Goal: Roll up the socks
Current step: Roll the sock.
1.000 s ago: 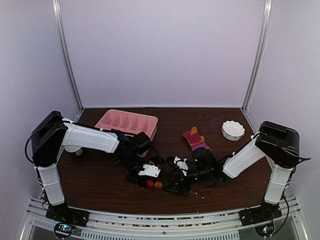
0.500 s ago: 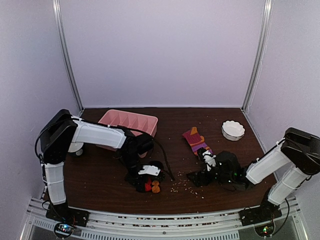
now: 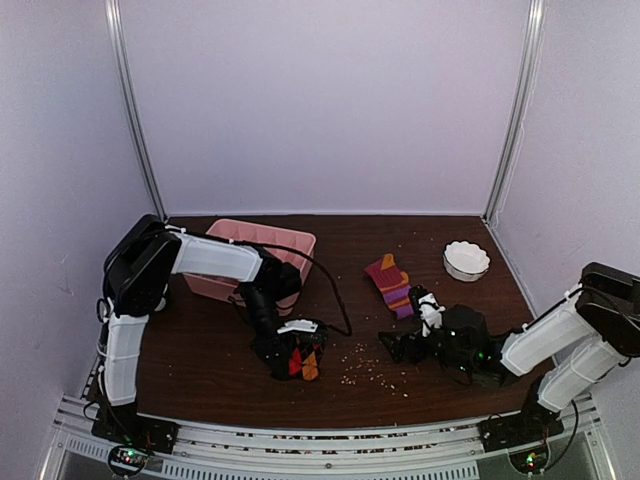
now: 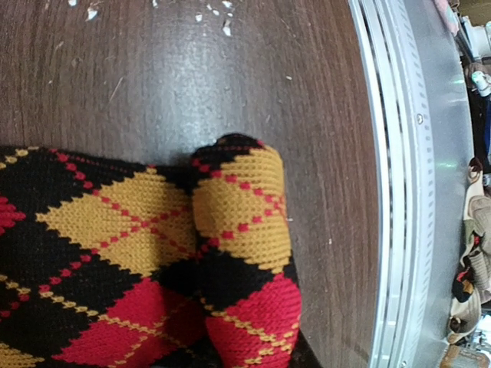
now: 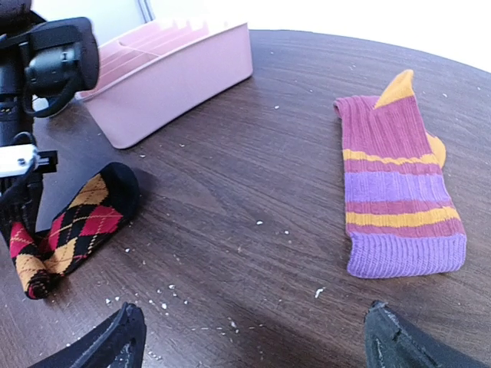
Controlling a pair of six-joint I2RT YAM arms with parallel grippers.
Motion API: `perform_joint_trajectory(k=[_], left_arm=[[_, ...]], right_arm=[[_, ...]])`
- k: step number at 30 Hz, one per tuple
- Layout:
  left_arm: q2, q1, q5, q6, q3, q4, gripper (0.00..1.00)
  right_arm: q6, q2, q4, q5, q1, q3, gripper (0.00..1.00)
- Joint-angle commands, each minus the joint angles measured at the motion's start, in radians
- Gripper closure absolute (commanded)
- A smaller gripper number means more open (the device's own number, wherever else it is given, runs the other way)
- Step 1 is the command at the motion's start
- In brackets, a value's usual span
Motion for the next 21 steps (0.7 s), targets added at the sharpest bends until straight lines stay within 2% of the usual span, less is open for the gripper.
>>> perform_joint_trajectory(k=[1, 4, 6, 8, 9, 10, 11, 13, 15, 18, 19, 20, 21], left_arm=[[0.069, 0.017, -0.017, -0.004, 0.038, -0.071, 0.8], [0.092, 0.02, -0.028, -0.005, 0.045, -0.077, 0.8], [0.095, 0.021, -0.034, -0.005, 0.045, -0.078, 0.8], [0.096, 0.022, -0.035, -0.008, 0.048, -0.078, 0.8], [0.096, 0.022, -0.035, -0.009, 0.049, -0.078, 0.8], [0.096, 0.022, -0.036, -0.011, 0.049, -0.079, 0.8], [0.096, 0.022, -0.033, -0.014, 0.048, -0.079, 0.8], [0.099, 0.022, -0.032, -0.015, 0.046, -0.077, 0.8], [0.101, 0.022, -0.037, -0.017, 0.051, -0.077, 0.8], [0.102, 0.023, -0.04, -0.026, 0.056, -0.073, 0.8], [0.102, 0.025, -0.043, -0.028, 0.056, -0.072, 0.81], [0.103, 0.025, -0.045, -0.03, 0.055, -0.071, 0.8], [0.103, 0.025, -0.051, -0.034, 0.055, -0.067, 0.8]], right_arm=[[-0.029, -0.045, -0.007, 0.017, 0.004, -0.014, 0.0], [-0.04, -0.099, -0.118, 0.157, 0.025, 0.013, 0.01], [0.045, -0.143, -0.236, 0.329, 0.028, 0.044, 0.01], [0.363, -0.194, -0.382, 0.529, 0.013, 0.046, 0.0], [0.454, -0.227, -0.424, 0.566, 0.0, 0.035, 0.01], [0.444, -0.255, -0.38, 0.557, -0.005, 0.009, 0.0], [0.362, -0.268, -0.285, 0.505, 0.002, -0.029, 0.0], [0.195, -0.239, -0.126, 0.412, 0.044, -0.072, 0.14], [0.068, -0.176, -0.198, 0.404, 0.116, -0.021, 0.26], [0.0, -0.085, -0.324, 0.48, 0.238, 0.083, 0.29], [-0.017, -0.07, -0.322, 0.486, 0.275, 0.096, 0.27], [-0.041, -0.058, -0.317, 0.461, 0.303, 0.11, 0.17], [-0.057, -0.05, -0.336, 0.414, 0.325, 0.138, 0.03]])
